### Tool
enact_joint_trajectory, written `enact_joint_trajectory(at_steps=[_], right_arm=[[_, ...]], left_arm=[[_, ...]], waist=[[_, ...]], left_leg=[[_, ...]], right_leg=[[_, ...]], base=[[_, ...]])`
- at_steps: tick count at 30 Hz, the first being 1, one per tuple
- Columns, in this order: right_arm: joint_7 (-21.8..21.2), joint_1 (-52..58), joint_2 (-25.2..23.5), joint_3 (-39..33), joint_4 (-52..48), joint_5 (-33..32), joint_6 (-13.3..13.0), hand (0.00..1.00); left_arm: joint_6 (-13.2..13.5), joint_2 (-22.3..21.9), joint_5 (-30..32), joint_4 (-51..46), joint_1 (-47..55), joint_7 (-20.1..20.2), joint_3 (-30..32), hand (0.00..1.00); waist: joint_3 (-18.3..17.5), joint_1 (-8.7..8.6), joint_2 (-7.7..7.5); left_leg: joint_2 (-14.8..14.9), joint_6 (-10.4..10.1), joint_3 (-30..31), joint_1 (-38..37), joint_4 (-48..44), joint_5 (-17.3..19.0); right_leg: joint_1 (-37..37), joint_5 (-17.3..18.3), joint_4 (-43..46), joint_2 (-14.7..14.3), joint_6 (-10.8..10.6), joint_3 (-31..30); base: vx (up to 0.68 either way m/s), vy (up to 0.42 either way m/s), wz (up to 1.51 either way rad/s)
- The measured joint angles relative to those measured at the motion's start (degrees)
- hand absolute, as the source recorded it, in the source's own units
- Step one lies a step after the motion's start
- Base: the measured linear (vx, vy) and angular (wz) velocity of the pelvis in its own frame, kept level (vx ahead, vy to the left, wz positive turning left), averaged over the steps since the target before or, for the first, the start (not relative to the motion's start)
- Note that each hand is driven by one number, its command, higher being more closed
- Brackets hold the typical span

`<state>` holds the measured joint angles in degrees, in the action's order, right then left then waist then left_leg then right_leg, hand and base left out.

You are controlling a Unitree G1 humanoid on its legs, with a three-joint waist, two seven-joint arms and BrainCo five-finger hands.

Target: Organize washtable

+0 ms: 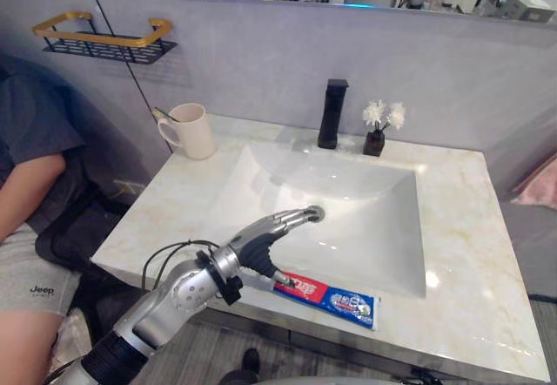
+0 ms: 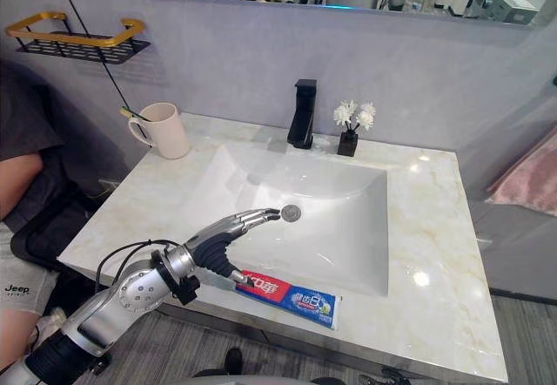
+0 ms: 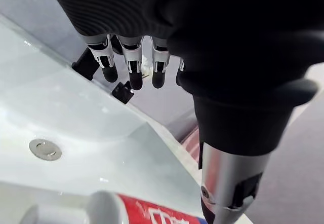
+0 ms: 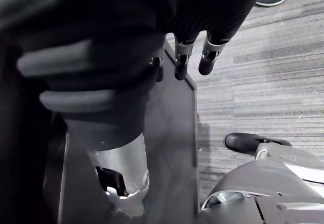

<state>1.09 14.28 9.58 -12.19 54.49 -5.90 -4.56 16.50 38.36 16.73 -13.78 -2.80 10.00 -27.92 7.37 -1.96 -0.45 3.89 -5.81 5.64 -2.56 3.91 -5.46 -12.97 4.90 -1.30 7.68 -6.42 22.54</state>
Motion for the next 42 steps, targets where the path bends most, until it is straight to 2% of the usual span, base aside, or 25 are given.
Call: enact_joint_trajectory(at_steps=[9,13,21,28,29,35,42], right_arm=[[0.3,0.1,0.3,1.5,-0.9,2.1,0.0,0.0],[0.3,0.1,0.3,1.5,-0.9,2.1,0.0,0.0],[0.8,0.1,0.5,1.6,-0.9,2.1,0.0,0.0],[1.3,0.2,0.5,1.7,-1.1,2.2,0.0,0.0],[1.3,0.3,0.5,1.6,-1.4,2.2,0.0,0.0],[1.4,0.2,0.5,1.4,-1.9,2.2,0.0,0.0],[1.3,-0.3,0.6,1.4,-2.0,2.1,0.0,0.0]], left_arm=[[0.1,0.0,2.2,0.3,3.4,0.9,-0.5,0.0],[0.2,-0.2,5.0,0.3,6.1,0.6,-0.5,0.0],[0.0,-6.2,13.9,2.5,6.5,-3.1,-0.5,0.0],[-1.6,-11.2,15.5,5.5,6.2,-5.4,0.3,0.0],[-1.9,-11.7,15.5,5.6,6.2,-5.5,0.9,1.0],[-2.1,-13.0,17.9,8.8,3.9,-7.6,1.2,1.0],[-1.0,-12.8,20.0,12.3,1.7,-7.1,0.7,1.0]], waist=[[0.1,-0.28,-0.05],[0.1,-0.24,-0.04],[0.3,-0.31,0.24],[0.4,-0.45,0.39],[0.4,-0.52,0.47],[0.7,-0.62,1.0],[0.7,-0.87,1.35]], left_leg=[[0.0,0.0,-0.5,-0.1,0.0,0.2],[0.0,0.0,-0.4,-0.1,0.1,0.2],[-0.3,0.0,-0.1,-0.3,0.0,0.2],[-0.5,0.0,0.3,-0.2,0.1,0.2],[-0.5,0.0,0.2,-0.2,0.1,0.2],[-0.3,0.0,-0.3,-0.3,0.1,0.2],[0.0,0.0,-1.6,-0.8,0.2,0.2]], right_leg=[[0.2,0.1,0.0,0.0,0.0,-0.5],[0.2,0.1,0.0,0.2,0.0,-0.5],[0.1,0.1,0.0,0.3,-0.1,-0.1],[0.0,0.1,0.0,0.4,-0.1,0.2],[0.0,0.1,-0.1,0.4,-0.1,0.2],[0.1,0.1,-0.2,0.3,-0.1,-0.4],[0.2,-0.5,-0.9,0.2,0.1,-1.8]], base=[[0.01,-0.002,-0.03],[0.0,0.0,0.0],[0.0,0.0,0.0],[0.0,-0.001,0.02],[0.0,0.0,0.0],[0.0,0.0,-0.03],[0.01,-0.004,-0.11]])
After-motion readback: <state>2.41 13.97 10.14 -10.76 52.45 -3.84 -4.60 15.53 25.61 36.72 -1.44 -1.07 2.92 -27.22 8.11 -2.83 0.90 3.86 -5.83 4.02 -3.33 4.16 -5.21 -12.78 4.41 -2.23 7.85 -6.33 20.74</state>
